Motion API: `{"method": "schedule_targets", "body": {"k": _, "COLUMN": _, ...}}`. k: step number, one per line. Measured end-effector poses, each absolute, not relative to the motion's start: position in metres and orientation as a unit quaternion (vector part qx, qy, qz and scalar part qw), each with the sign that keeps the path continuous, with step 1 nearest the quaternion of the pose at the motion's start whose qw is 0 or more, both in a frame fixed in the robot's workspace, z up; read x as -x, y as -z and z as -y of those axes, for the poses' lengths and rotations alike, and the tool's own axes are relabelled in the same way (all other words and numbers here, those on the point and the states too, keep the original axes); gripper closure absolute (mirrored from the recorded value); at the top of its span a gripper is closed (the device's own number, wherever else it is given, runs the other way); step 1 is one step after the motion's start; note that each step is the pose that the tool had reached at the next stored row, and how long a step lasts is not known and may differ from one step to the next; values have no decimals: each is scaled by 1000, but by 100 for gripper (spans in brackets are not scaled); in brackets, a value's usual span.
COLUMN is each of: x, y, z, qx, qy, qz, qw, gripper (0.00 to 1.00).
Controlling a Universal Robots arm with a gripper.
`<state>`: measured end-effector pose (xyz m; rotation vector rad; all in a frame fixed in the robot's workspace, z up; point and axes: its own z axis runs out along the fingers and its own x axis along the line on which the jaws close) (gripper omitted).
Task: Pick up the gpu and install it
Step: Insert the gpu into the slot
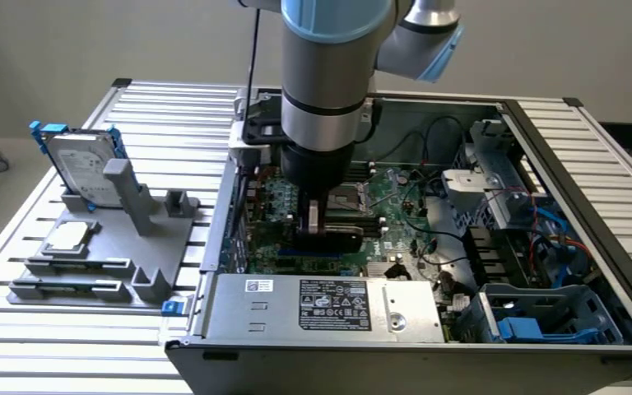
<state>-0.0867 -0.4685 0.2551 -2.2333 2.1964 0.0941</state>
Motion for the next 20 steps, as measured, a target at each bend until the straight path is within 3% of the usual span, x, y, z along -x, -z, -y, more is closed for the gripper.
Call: {"method": "schedule_targets", "body": {"k": 20, "x": 83, "y": -254, "z": 471, "qx": 712, "qy": -47, "qz": -700, "qw": 5, "gripper": 73}}
